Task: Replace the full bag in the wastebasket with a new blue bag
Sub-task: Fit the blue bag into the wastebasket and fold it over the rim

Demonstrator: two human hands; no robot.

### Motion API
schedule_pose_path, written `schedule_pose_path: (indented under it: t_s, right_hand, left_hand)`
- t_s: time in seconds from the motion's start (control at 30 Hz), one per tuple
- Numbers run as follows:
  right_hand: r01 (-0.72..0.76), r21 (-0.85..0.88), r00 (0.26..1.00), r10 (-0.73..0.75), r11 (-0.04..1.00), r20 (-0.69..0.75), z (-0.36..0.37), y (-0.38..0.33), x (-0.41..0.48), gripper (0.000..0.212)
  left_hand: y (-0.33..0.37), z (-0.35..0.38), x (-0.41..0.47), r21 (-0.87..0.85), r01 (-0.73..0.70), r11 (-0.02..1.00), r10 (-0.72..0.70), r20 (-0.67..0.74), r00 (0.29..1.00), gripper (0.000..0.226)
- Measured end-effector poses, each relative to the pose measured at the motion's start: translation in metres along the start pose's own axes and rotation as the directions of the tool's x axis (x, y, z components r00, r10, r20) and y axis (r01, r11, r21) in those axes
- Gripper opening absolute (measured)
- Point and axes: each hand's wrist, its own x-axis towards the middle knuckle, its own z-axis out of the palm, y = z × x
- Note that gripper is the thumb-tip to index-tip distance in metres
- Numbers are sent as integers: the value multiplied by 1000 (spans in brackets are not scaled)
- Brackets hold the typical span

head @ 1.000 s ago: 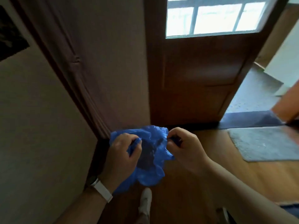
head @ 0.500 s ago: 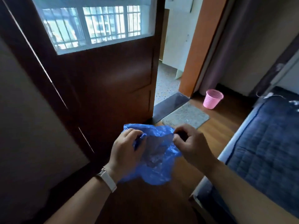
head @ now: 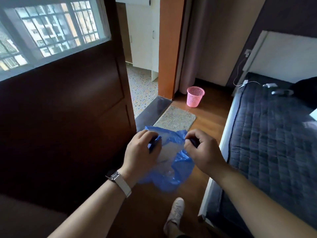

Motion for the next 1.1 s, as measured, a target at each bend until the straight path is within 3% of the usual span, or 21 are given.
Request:
schedule_pose_path:
  t_s: [0.3, 0.57, 0.9, 1.1]
  right_hand:
    - [-106, 55, 994, 106, 993, -2, -10, 99, 137, 13]
    - [-78, 50, 995, 81, 996, -55, -60, 155, 231, 6]
    - [-187, -40, 967, 177, 982, -181, -99, 244, 316, 15]
    - [-276, -110, 930, 237, 955, -279, -116, 312, 401, 6]
  left_hand:
    - [-44, 92, 131, 57, 29, 998, -35, 102, 994, 20]
    - [-42, 172, 234, 30, -50, 998, 46, 141, 989, 18]
    - [-64, 288, 346, -97, -121, 988, 141, 244, 960, 21]
    - [-101, 384, 432, -189, -118, 975, 169, 284, 944, 17]
